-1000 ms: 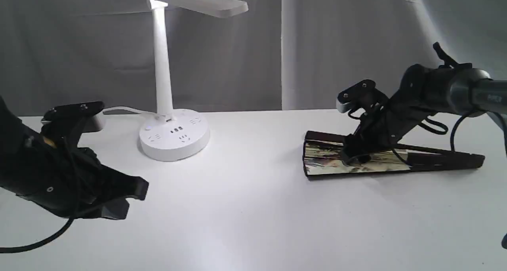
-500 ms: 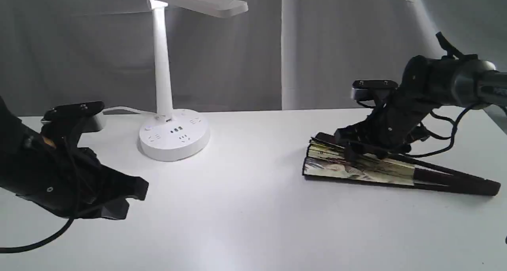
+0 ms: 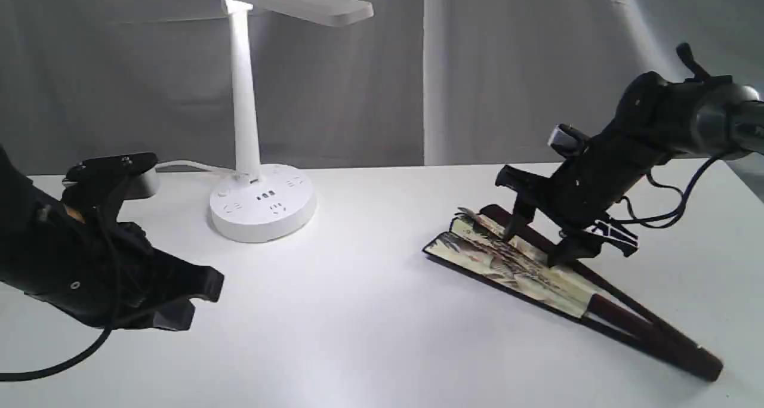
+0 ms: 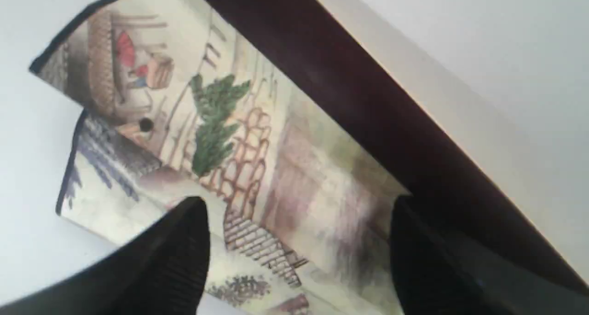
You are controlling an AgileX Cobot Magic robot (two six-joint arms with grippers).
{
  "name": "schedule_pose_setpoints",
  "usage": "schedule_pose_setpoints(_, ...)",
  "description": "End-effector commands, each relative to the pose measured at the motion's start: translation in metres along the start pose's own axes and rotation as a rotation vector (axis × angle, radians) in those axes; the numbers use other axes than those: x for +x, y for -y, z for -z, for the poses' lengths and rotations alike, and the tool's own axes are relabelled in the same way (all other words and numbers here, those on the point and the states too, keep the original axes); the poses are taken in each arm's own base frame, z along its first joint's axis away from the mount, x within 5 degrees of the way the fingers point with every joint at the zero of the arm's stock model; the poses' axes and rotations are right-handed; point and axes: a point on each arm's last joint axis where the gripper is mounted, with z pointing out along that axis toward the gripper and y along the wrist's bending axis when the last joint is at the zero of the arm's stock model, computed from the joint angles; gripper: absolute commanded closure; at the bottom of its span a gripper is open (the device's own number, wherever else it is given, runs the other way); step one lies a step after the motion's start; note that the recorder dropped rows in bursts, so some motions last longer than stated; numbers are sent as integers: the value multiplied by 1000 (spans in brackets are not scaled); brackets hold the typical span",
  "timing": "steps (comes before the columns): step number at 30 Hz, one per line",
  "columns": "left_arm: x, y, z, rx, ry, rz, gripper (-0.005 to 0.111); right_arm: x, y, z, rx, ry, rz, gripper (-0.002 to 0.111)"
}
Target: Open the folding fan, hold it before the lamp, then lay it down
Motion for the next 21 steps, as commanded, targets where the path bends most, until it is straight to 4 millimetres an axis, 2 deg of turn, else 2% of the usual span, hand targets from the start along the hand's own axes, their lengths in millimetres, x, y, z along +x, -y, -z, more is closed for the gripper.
schedule_pose_setpoints(1, -1, 2, 0, 4, 8, -12, 106, 10, 4, -10, 10, -87, -32, 51)
schedule_pose_setpoints(5, -1, 2, 0, 4, 8, -12, 106, 10, 7, -1, 74, -77, 26, 51)
schedule_pose_setpoints(13, -1, 2, 0, 4, 8, -12, 106, 11, -9, 39, 50, -34, 142, 51)
schedule_pose_setpoints(21, -1, 2, 0, 4, 6, -12, 106, 15, -13, 53, 43, -42, 186, 51)
